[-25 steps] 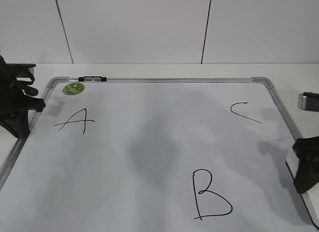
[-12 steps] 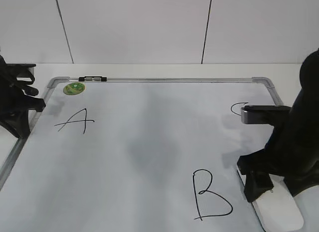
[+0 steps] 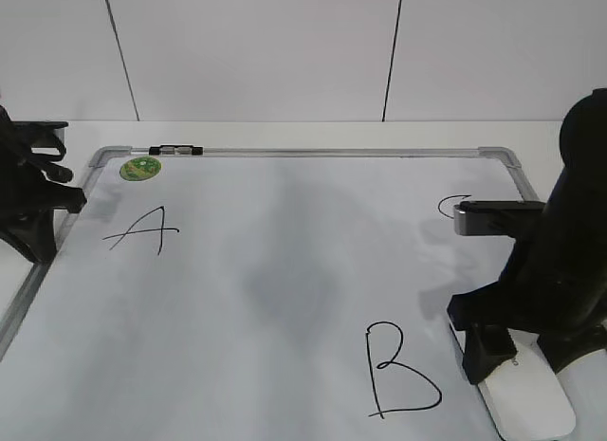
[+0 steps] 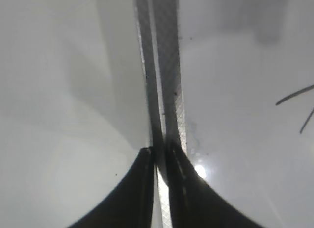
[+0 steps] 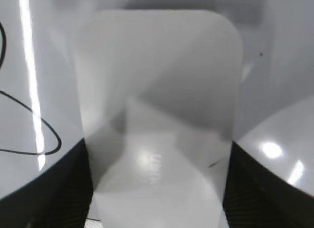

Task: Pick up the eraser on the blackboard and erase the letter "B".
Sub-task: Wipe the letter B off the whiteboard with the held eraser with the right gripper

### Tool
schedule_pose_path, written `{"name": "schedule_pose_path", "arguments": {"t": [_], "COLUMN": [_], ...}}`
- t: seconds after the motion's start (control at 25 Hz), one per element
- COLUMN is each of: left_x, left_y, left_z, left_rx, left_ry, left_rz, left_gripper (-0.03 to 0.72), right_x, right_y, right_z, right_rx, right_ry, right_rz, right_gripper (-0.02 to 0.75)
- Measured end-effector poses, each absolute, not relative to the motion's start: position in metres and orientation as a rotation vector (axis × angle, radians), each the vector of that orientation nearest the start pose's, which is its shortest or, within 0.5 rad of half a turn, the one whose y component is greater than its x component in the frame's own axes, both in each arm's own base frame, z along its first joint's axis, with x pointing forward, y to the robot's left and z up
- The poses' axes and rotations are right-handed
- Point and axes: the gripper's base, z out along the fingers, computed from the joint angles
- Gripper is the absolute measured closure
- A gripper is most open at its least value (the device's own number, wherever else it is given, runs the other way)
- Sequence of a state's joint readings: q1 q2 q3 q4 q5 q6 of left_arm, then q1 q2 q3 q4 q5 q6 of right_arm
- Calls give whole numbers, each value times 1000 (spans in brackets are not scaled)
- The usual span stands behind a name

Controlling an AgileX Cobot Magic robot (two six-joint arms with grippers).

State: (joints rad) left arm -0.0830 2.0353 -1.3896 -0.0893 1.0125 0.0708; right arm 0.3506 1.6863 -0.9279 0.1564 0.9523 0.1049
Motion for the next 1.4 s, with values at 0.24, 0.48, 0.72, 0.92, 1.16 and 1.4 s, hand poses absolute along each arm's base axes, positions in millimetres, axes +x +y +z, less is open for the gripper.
{"name": "schedule_pose_path", "arguments": {"t": [0.24, 0.48, 0.72, 0.92, 1.16, 1.4], "left_x": [383, 383, 383, 383, 383, 383], "left_y": [-39, -39, -39, -39, -39, -39], "left_z": [153, 153, 153, 153, 153, 153], "left_rx": [167, 166, 166, 166, 168, 168], "left_ry": [3138, 3138, 3140, 3140, 3141, 3141], "left_rz": [-119, -122, -122, -122, -119, -119], "left_gripper": [636, 636, 636, 636, 636, 636], "right_x": [259, 262, 257, 245, 240, 242], "right_y": [129, 166, 212, 258, 280, 278], "right_z": [174, 175, 171, 170, 168, 168], "right_rx": [-339, -449, -700, -913, -1022, -986], "right_ry": [3167, 3128, 3135, 3097, 3103, 3096], "right_rz": [198, 251, 180, 161, 121, 35], "right_gripper": [206, 206, 206, 206, 206, 206]}}
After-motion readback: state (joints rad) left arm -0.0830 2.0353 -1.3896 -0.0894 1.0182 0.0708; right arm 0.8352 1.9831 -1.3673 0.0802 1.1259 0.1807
